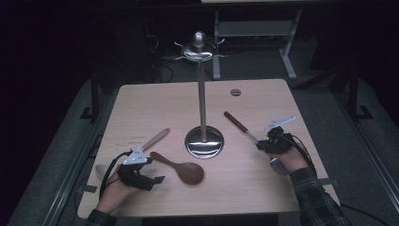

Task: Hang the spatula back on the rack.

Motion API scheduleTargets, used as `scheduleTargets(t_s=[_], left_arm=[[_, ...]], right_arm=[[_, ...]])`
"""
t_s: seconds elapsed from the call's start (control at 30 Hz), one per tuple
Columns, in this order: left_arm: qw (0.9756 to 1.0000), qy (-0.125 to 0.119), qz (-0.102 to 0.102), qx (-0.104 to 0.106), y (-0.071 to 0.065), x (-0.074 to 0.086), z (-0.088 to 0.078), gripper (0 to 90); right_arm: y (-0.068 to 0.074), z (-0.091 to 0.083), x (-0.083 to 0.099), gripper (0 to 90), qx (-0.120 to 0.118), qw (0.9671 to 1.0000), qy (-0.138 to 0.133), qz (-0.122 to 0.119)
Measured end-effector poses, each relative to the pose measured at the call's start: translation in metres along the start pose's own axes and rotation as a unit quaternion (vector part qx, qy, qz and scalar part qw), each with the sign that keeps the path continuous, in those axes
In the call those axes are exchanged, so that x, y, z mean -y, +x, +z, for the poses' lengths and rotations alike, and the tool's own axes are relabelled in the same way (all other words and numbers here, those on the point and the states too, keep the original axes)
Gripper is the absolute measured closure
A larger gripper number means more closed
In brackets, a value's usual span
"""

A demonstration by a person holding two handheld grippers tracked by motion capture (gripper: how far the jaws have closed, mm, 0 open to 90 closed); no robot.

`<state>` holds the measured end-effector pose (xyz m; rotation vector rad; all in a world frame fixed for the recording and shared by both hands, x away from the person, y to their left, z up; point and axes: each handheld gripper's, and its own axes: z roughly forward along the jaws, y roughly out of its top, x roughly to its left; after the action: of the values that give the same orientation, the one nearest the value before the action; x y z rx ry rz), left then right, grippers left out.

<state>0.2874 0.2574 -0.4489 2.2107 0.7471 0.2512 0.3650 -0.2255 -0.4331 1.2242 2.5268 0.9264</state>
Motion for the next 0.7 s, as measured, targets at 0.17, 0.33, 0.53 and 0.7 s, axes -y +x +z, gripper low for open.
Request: scheduleTargets(t_s=[0.17,0.33,0.53,0.7], left_arm=[[1.0,0.002,0.001,-0.001,0.0,0.0,0.0,12.8],[1.0,0.0,-0.001,0.0,0.0,0.0,0.0,12.8],[1.0,0.001,-0.002,0.002,-0.001,0.0,0.0,12.9],[1.0,0.001,0.0,0.002,-0.001,0.0,0.001,12.8]], right_arm=[[-0.002,0.003,-0.015,69.5,0.002,1.0,0.004,-0.003],[-0.004,0.013,-0.03,65.9,-0.002,0.9999,0.017,-0.002],[-0.007,0.023,-0.048,65.2,0.0,0.9995,0.031,-0.008],[-0.009,0.029,-0.067,63.4,0.006,0.9984,0.054,-0.013]])
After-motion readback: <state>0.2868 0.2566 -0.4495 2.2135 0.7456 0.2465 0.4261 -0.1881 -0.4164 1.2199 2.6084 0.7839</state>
